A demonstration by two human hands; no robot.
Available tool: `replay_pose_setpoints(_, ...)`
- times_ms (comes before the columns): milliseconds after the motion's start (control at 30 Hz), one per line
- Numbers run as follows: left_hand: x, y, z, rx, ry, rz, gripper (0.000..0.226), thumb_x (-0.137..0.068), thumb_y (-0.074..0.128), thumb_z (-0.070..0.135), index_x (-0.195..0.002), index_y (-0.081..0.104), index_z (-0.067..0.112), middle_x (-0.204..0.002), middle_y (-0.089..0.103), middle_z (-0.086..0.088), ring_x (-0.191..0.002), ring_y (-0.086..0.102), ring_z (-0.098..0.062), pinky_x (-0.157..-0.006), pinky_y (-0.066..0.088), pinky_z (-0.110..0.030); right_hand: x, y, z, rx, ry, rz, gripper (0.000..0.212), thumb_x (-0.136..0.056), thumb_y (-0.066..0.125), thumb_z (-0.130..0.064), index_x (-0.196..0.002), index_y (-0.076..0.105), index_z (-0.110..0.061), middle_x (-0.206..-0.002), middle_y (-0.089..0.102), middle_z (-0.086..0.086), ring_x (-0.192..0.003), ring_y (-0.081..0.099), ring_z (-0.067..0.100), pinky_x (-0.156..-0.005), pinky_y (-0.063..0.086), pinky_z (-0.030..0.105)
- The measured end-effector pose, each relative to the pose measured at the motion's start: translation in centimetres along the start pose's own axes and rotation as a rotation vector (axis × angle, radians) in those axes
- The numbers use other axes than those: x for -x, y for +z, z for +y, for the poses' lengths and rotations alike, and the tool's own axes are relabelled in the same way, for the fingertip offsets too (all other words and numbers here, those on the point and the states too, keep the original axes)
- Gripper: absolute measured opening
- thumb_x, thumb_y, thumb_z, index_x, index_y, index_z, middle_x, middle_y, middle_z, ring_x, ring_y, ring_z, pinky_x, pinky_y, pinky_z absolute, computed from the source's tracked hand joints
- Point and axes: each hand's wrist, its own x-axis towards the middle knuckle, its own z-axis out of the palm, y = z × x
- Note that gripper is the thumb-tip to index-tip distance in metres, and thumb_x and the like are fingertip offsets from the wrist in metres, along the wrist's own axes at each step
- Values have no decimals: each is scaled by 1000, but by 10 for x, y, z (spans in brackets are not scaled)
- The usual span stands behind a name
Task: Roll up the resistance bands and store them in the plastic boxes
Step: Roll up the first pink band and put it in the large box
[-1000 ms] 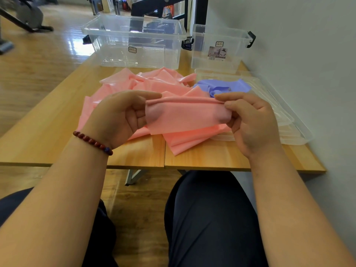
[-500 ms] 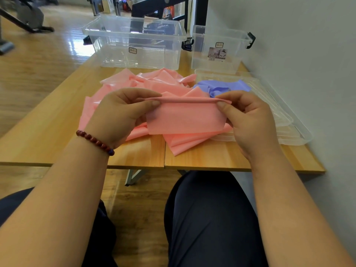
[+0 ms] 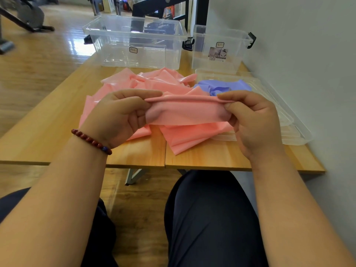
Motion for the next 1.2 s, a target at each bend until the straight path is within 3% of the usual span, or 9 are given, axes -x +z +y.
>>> replay_pose_setpoints(133, -1, 1, 3, 3, -28, -11, 15, -86, 61, 8, -91, 75, 3, -84, 74, -5, -75, 70, -12, -62, 55, -17, 2, -1, -2, 19, -15, -20, 15, -82, 69, -17, -82, 79, -28, -96, 75, 3, -99, 68, 24, -87, 54, 39)
replay_pose_setpoints(267, -2, 3, -1, -163, 74, 89, 13, -66, 69, 16, -75, 78, 20, -78, 73, 4, -77, 68, -8, -65, 55, -19, 1, -1, -4, 100, -78, -28, 20, -88, 71, -9, -92, 73, -29, -87, 72, -6, -80, 64, 7, -74, 49, 22)
replay_pose_setpoints(367, -3, 2, -2, -244, 117, 91, 22, -67, 72, 19, -89, 72, 21, -76, 70, 4, -79, 66, -10, -68, 54, -20, 0, -1, -6, 129, -94, -32, 27, -88, 70, -7, -95, 70, -33, -87, 70, -10, -85, 66, 5, -78, 50, 19)
replay_pose_setpoints(467, -4, 1, -3, -308, 142, 134, 17, -76, 71, 12, -90, 72, 22, -82, 70, 3, -88, 66, -14, -79, 55, -27, -1, 0, -5, 189, -116, -32, 23, -90, 66, -12, -86, 70, -35, -86, 71, -9, -84, 66, 9, -79, 51, 26)
replay_pose_setpoints(567, -2, 3, -1, -307, 132, 130, 14, -73, 70, 14, -86, 73, 20, -86, 71, 2, -93, 66, -16, -86, 57, -33, -2, 0, -2, 170, -87, -90, 20, -91, 61, -21, -84, 67, -38, -68, 57, 14, -71, 57, 20, -72, 47, 38)
replay_pose_setpoints(633, -1, 3, 0, -295, 113, 90, 18, -69, 67, 18, -87, 71, 16, -84, 71, 1, -89, 68, -15, -81, 58, -30, -3, -1, -2, 151, -78, -105, 24, -92, 60, -19, -83, 67, -39, -71, 55, 23, -71, 59, 24, -73, 48, 38)
replay_pose_setpoints(800, 0, 1, 4, -215, 89, 16, 17, -73, 65, 12, -74, 78, 23, -76, 72, 3, -77, 69, -10, -68, 57, -20, -2, 0, -6, -16, -20, -89, 30, -87, 63, -5, -79, 76, -31, -86, 72, 0, -87, 67, 17, -76, 53, 34)
replay_pose_setpoints(967, 2, 0, 4, -219, 54, 6, 49, -90, 49, -12, -70, 80, 20, -80, 74, 4, -78, 68, -8, -67, 55, -17, -1, -2, -5, -42, 50, -65, 29, -75, 60, -8, -72, 79, -29, -81, 70, 1, -85, 63, 22, -76, 51, 37)
replay_pose_setpoints(1200, 2, 2, 5, -259, 80, 27, 13, -67, 67, 17, -75, 78, 18, -79, 74, 4, -80, 69, -9, -69, 56, -20, 1, -4, -4, 89, -38, -52, 21, -82, 74, -13, -76, 76, -33, -79, 72, -8, -81, 67, 14, -74, 52, 28)
